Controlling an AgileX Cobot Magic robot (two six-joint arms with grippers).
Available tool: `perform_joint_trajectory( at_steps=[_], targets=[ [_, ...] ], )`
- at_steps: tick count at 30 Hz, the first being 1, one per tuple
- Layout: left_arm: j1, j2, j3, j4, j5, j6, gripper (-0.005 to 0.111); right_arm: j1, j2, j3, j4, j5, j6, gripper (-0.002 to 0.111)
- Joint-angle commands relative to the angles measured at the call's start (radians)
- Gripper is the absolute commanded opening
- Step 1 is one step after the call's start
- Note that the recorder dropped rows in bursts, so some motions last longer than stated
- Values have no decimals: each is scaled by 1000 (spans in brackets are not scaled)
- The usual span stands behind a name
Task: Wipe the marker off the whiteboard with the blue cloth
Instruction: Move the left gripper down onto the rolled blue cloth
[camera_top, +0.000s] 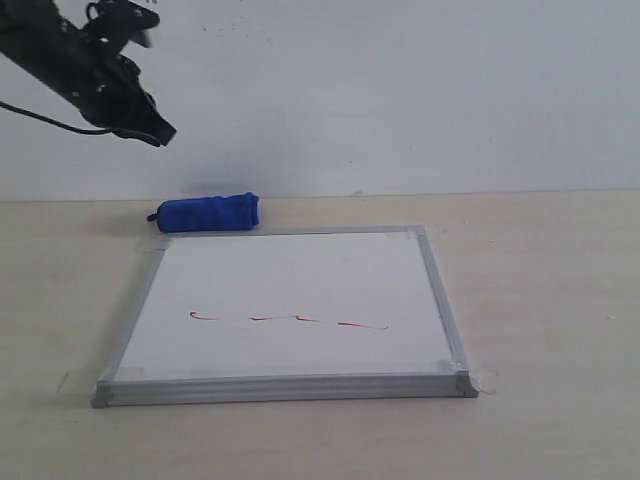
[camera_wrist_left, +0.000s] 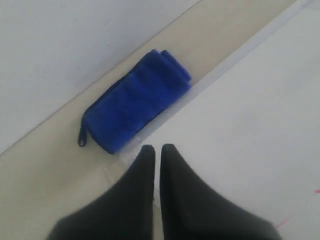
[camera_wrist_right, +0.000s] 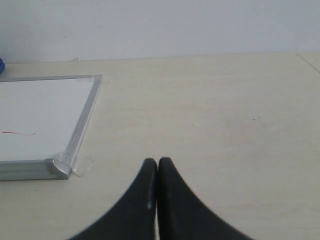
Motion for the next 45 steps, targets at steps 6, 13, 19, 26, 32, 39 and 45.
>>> perform_joint_trajectory(
  at_steps=[6, 13, 19, 26, 32, 39, 45],
  targets=[
    [-117, 305, -419, 245, 72, -120, 4, -8, -5, 0, -6, -4, 0, 0],
    [-117, 458, -534, 308, 125, -139, 4, -8, -5, 0, -6, -4, 0, 0],
    [-117, 509, -548, 416, 138, -188, 8, -8, -5, 0, -6, -4, 0, 0],
    [-117, 509, -548, 373, 136, -147, 58, -8, -5, 0, -6, -4, 0, 0],
    [-117, 509, -548, 400, 148, -86, 59, -8, -5, 0, -6, -4, 0, 0],
    [-121, 509, -548, 457, 103, -13, 59, -8, -5, 0, -6, -4, 0, 0],
    [-112, 529, -548, 475, 84, 9, 54, -8, -5, 0, -6, -4, 0, 0]
  ],
)
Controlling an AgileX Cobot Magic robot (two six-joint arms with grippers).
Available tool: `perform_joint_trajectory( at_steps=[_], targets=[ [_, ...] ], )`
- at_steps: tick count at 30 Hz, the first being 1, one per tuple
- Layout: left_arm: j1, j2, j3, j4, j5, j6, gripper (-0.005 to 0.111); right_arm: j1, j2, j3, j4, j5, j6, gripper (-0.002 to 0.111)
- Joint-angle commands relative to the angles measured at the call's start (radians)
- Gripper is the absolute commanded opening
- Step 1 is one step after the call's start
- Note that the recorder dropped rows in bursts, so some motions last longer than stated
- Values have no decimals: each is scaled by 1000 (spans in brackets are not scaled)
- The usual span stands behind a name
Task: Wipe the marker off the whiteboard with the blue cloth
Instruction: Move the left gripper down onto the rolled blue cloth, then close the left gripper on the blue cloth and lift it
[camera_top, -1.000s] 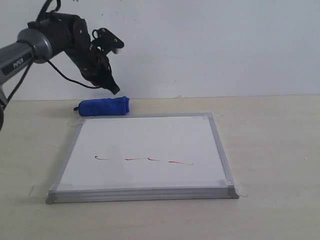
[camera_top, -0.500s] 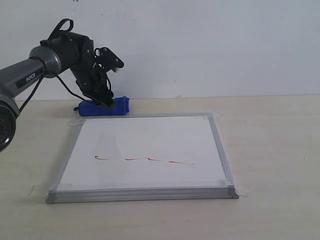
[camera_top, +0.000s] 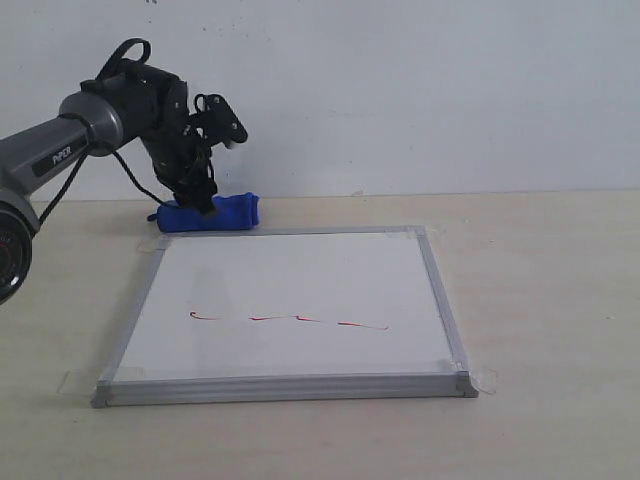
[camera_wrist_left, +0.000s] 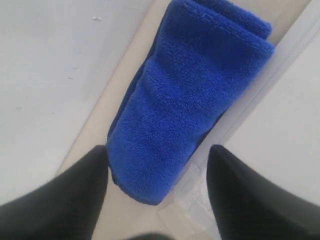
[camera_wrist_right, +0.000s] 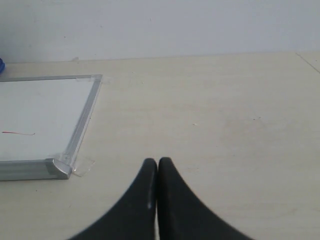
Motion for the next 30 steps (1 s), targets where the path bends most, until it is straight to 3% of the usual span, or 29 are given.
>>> perform_joint_trajectory(
  at_steps=[1, 24, 26, 28, 30],
  targets=[
    [6, 24, -11, 20, -20, 27, 54, -8, -5, 0, -6, -4, 0, 0],
    [16, 116, -14, 58, -160, 55, 54, -8, -5, 0, -6, -4, 0, 0],
    [16, 116, -14, 56, -166, 56, 52, -8, -5, 0, -6, -4, 0, 0],
    [16, 116, -14, 56, -168, 58, 43, -8, -5, 0, -6, -4, 0, 0],
    [16, 116, -14, 56, -176, 84, 25, -8, -5, 0, -6, -4, 0, 0]
  ],
)
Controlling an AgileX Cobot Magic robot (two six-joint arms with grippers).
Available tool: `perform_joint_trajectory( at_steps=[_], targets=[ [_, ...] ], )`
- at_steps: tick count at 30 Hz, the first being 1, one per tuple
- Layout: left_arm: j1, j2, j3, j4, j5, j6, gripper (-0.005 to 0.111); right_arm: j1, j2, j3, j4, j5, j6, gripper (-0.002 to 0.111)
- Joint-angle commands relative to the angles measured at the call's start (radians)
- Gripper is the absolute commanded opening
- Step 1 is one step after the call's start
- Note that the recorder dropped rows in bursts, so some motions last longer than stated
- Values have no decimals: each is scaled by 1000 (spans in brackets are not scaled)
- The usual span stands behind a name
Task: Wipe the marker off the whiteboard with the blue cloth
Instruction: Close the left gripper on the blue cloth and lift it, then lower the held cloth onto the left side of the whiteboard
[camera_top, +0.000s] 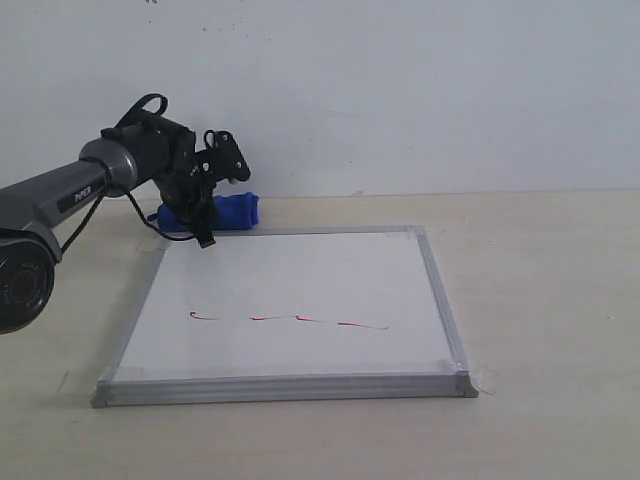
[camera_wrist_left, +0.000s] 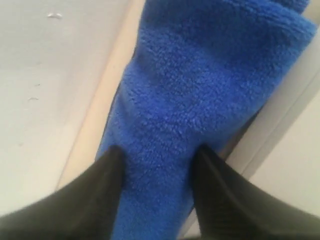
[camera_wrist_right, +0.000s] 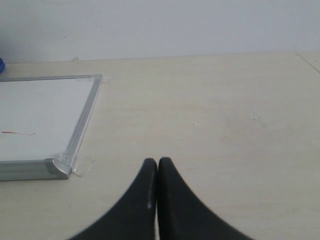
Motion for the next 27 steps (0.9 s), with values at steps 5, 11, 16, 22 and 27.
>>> perform_joint_trajectory(
  at_steps=[5, 11, 16, 22, 27],
  targets=[
    [1, -2, -6, 3, -25, 37, 4, -8, -5, 0, -6, -4, 0, 0],
    [1, -55, -6, -1, 21, -39, 4, -8, -5, 0, -6, -4, 0, 0],
    [1, -124, -6, -99, 67, -53, 4, -8, -5, 0, -6, -4, 0, 0],
    [1, -193, -6, -169, 177, -139, 4, -8, -5, 0, -6, -4, 0, 0],
    [12, -256, -4, -228, 394, -192, 4, -8, -5, 0, -6, -4, 0, 0]
  ],
)
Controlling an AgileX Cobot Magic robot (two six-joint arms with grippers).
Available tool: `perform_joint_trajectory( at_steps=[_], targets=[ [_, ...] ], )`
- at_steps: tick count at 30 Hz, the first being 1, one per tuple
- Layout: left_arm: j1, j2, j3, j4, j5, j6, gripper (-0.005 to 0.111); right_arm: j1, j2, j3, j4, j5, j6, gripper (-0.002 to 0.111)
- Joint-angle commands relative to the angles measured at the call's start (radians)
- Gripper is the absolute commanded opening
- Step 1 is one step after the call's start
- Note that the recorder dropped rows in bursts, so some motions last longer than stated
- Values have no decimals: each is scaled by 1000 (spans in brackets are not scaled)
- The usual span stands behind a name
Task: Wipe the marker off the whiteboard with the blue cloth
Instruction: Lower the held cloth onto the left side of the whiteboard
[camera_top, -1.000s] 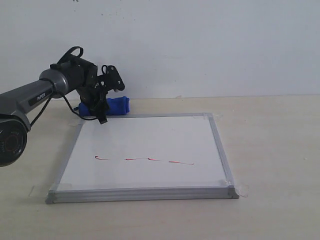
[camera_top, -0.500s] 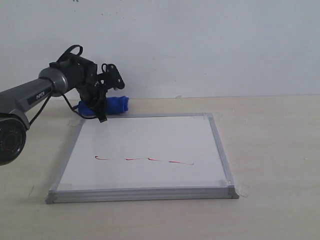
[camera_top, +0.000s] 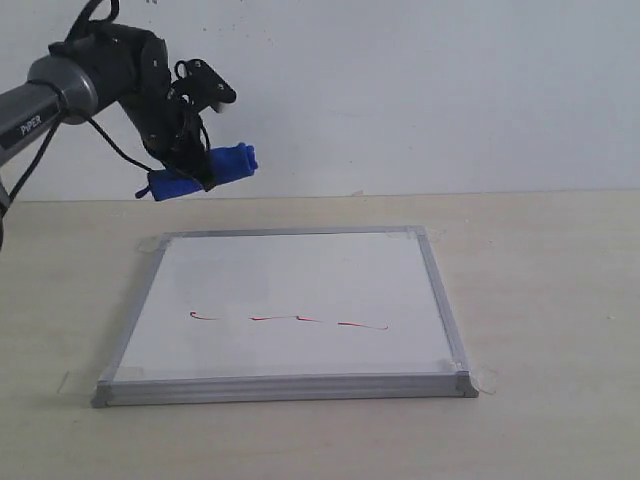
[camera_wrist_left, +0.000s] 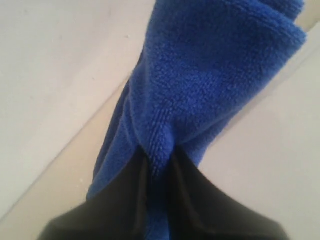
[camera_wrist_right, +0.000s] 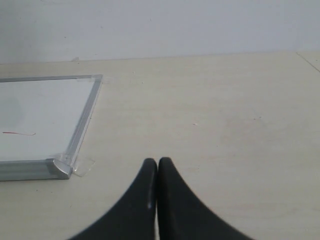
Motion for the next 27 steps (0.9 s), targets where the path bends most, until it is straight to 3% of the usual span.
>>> perform_joint_trajectory(
  at_steps=[1, 5, 6, 10, 12, 13, 15, 18, 23, 27],
  targets=[
    [10, -71, -4, -89, 198, -60, 4, -8, -5, 0, -8, -4, 0, 0],
    [8, -151, 55, -186, 198, -146, 4, -8, -5, 0, -8, -4, 0, 0],
    [8, -201, 111, -248, 198, -144, 4, -8, -5, 0, -8, -4, 0, 0],
    [8, -349, 340, -230, 198, -146, 4, -8, -5, 0, -8, -4, 0, 0],
    [8, -429, 525, -270, 198, -147, 4, -8, -5, 0, -8, -4, 0, 0],
    [8, -488, 678, -298, 100, -147, 4, -8, -5, 0, -8, -4, 0, 0],
    [8, -554, 865, -307, -112, -187, 4, -8, -5, 0, -8, -4, 0, 0],
    [8, -583, 969, -307, -223, -278, 4, -8, -5, 0, -8, -4, 0, 0],
    [-16, -587, 1056, -307, -256, -392, 4, -8, -5, 0, -8, -4, 0, 0],
    [-47, -587, 1128, -306, -366, -449, 4, -8, -5, 0, -8, -4, 0, 0]
  ],
)
